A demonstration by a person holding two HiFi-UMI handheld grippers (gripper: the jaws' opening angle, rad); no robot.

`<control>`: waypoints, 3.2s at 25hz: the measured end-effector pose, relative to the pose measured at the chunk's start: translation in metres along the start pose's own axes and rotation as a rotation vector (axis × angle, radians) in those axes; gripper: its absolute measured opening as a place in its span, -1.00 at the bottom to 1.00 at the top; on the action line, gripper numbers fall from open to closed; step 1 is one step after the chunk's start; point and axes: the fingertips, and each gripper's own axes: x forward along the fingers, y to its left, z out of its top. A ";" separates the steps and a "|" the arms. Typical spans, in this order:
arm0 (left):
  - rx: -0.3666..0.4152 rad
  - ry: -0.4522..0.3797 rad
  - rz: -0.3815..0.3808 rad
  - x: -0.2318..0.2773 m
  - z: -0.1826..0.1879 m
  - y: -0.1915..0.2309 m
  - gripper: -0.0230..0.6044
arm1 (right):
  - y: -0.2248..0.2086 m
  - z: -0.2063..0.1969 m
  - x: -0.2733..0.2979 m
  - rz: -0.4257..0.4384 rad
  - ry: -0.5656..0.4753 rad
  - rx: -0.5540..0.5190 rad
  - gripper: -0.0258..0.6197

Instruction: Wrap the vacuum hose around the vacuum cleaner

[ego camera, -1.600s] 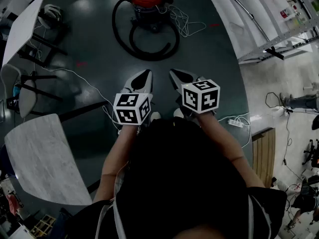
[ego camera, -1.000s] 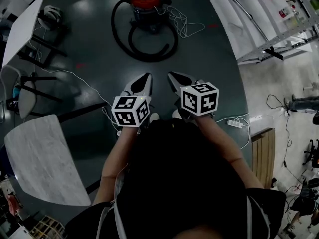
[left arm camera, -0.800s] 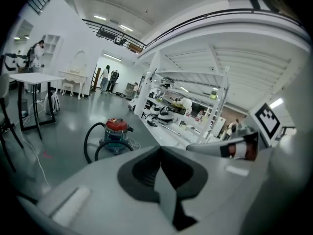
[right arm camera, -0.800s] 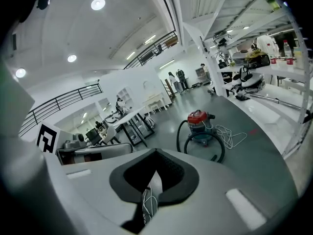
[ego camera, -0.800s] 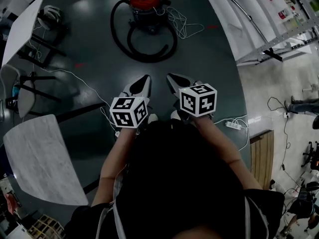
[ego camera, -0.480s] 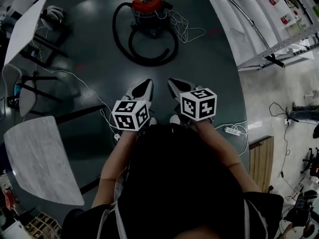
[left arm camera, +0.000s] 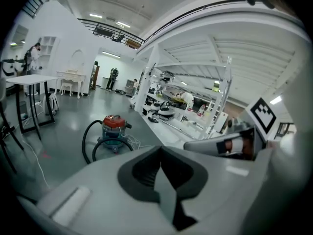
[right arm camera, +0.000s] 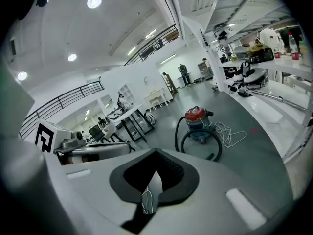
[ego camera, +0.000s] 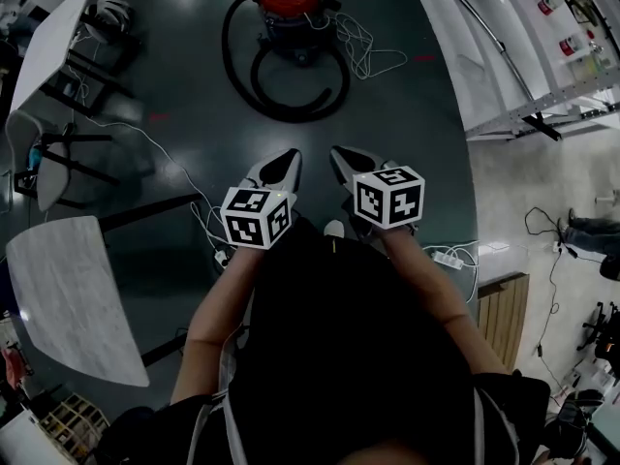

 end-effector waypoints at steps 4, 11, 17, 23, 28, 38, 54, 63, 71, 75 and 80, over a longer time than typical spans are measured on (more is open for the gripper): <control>-0.003 0.014 0.000 0.012 -0.002 0.003 -0.89 | -0.015 0.001 0.006 -0.009 0.009 0.010 -0.93; 0.005 0.038 -0.043 0.031 0.003 0.020 -0.89 | -0.025 0.004 0.030 -0.031 0.030 0.017 -0.93; 0.026 0.071 -0.082 0.060 0.015 0.042 -0.89 | -0.033 0.020 0.059 -0.049 0.034 0.036 -0.93; 0.022 0.104 -0.114 0.087 0.033 0.077 -0.89 | -0.041 0.044 0.101 -0.063 0.058 0.048 -0.93; 0.023 0.130 -0.128 0.105 0.044 0.115 -0.89 | -0.042 0.060 0.136 -0.071 0.078 0.057 -0.93; 0.077 0.197 -0.219 0.144 0.058 0.149 -0.89 | -0.054 0.082 0.197 -0.113 0.110 0.096 -0.93; 0.032 0.263 -0.232 0.194 0.044 0.199 -0.89 | -0.092 0.081 0.250 -0.149 0.191 0.127 -0.93; 0.011 0.289 -0.173 0.259 0.039 0.224 -0.89 | -0.144 0.089 0.296 -0.122 0.228 0.131 -0.93; -0.009 0.364 -0.166 0.328 0.018 0.234 -0.89 | -0.204 0.080 0.330 -0.112 0.290 0.153 -0.93; -0.003 0.386 -0.189 0.360 0.011 0.237 -0.89 | -0.232 0.078 0.349 -0.099 0.320 0.172 -0.93; 0.033 0.436 -0.219 0.406 0.000 0.233 -0.90 | -0.262 0.071 0.373 -0.060 0.381 0.168 -0.93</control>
